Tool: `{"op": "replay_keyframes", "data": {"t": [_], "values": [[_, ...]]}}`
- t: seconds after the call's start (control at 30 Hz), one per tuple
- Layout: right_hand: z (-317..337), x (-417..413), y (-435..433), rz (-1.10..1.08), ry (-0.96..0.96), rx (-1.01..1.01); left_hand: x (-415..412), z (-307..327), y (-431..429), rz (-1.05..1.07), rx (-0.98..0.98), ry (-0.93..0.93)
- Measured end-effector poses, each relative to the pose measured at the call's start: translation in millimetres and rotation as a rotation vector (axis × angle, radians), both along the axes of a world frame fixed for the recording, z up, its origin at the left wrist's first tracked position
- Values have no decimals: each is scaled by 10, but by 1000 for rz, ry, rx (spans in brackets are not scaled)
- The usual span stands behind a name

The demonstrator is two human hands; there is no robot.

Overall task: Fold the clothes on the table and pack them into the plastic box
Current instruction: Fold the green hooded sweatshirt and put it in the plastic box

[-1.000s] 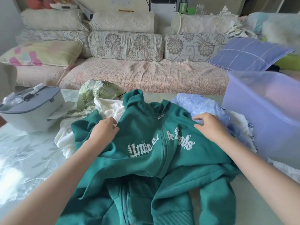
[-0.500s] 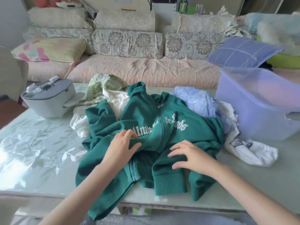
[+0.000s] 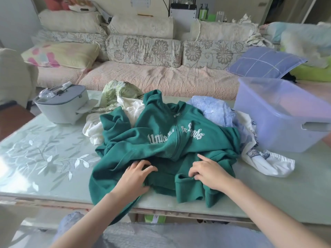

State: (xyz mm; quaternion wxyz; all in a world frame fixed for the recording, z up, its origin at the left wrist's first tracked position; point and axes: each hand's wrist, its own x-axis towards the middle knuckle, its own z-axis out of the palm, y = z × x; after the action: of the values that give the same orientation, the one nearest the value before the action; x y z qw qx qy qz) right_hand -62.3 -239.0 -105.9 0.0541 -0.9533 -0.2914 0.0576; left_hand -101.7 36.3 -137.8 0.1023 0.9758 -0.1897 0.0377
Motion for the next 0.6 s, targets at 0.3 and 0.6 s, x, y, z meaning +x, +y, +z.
{"op": "replay_keyframes", "data": {"t": [0.3, 0.6], "values": [[373, 5, -458, -117, 209, -435, -130, 375, -349, -190, -54, 213], [455, -181, -506, -243, 324, -74, -177, 441, -232, -142, -464, 581]]}}
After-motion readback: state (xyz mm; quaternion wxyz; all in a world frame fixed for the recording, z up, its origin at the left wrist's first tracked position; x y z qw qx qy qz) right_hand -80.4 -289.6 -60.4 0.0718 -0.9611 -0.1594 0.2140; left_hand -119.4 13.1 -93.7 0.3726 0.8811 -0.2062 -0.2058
